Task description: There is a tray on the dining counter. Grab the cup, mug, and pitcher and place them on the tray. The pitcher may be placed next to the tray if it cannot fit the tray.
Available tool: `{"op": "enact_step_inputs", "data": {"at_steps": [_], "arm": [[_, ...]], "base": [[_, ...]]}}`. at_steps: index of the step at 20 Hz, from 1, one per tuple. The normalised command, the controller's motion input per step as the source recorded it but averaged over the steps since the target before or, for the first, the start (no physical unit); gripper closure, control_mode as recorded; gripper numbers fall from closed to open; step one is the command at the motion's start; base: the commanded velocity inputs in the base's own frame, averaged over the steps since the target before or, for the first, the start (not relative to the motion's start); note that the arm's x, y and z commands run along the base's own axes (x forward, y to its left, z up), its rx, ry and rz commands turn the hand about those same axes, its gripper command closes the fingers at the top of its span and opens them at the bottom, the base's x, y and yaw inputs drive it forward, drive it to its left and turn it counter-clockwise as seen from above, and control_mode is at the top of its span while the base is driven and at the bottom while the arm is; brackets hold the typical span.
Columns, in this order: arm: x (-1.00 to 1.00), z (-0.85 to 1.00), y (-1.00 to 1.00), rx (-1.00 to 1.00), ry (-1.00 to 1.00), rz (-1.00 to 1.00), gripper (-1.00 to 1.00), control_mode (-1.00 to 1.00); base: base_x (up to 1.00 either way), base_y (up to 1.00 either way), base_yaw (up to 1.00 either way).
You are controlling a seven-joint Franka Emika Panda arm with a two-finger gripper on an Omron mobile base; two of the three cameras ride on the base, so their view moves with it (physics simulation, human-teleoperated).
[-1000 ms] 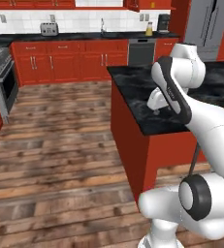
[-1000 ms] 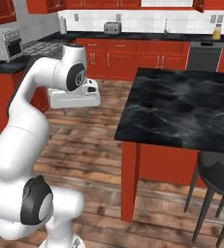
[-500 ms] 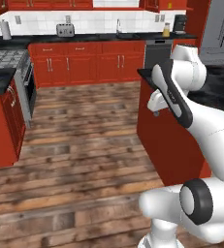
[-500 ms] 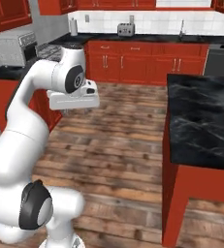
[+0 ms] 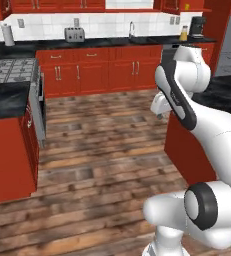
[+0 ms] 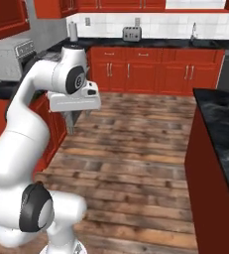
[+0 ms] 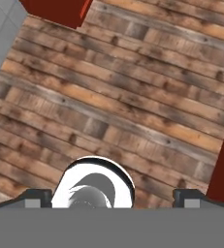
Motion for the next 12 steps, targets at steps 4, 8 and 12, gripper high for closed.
{"op": "enact_step_inputs", "data": {"at_steps": [4, 8, 12], "arm": [[0.00, 0.00, 0.00, 0.00, 0.00, 0.00, -1.00, 1.00], [0.00, 0.00, 0.00, 0.00, 0.00, 0.00, -1.00, 1.00], [0.00, 0.00, 0.00, 0.00, 0.00, 0.00, -1.00, 1.00]], "base": [[1.00, 0.41, -0.17], [1.00, 0.17, -0.18], [1.00, 0.16, -0.17]]}}
